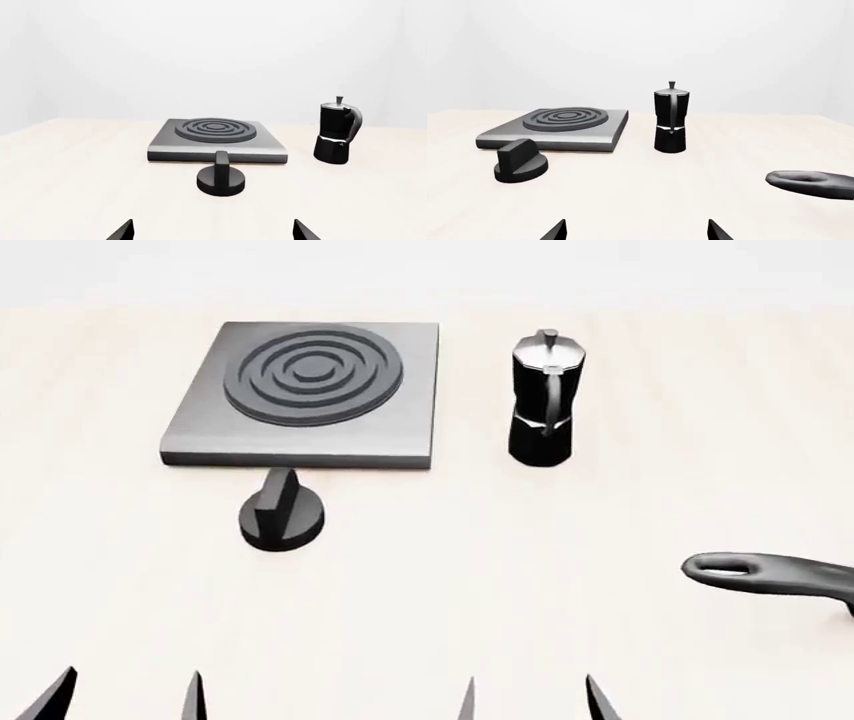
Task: Put the moka pot on the stove.
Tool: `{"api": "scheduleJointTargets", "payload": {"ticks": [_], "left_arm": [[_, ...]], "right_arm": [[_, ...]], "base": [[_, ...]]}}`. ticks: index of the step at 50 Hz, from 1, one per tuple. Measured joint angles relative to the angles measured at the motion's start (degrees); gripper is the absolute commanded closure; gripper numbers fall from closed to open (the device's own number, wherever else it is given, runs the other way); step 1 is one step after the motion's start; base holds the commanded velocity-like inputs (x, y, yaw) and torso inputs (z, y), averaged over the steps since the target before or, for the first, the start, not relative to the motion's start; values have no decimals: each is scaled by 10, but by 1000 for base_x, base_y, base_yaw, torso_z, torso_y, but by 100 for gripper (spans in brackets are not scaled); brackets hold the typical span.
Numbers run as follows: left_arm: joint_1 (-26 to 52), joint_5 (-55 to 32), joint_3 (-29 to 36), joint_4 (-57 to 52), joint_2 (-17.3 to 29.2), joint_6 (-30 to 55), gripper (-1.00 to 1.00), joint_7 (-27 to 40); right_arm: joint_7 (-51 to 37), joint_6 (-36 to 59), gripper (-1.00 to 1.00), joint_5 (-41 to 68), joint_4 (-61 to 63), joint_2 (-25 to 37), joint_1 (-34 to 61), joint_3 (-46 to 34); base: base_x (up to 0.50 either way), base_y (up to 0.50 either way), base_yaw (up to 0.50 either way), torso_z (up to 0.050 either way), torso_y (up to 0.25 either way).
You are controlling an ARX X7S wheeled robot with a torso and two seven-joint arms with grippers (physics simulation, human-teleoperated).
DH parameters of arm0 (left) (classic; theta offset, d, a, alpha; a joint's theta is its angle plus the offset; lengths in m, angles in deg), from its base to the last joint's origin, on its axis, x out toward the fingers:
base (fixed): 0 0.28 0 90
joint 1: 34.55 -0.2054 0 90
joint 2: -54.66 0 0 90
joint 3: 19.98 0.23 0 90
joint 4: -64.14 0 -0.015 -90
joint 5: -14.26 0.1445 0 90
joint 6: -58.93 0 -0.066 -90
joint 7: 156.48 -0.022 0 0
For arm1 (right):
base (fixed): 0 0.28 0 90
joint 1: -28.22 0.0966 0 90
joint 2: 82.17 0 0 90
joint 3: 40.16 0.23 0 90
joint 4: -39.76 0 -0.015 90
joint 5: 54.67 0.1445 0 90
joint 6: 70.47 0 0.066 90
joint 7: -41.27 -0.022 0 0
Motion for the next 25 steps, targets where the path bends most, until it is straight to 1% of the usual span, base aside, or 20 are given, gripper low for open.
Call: {"api": "scheduleJointTargets", "payload": {"ticks": [25], "left_arm": [[6, -8, 13, 3, 11, -5, -100, 10]], "right_arm": [[-11, -4, -100, 12, -5, 10, 6, -13]], "base": [[157, 0, 0, 0, 0]]}}
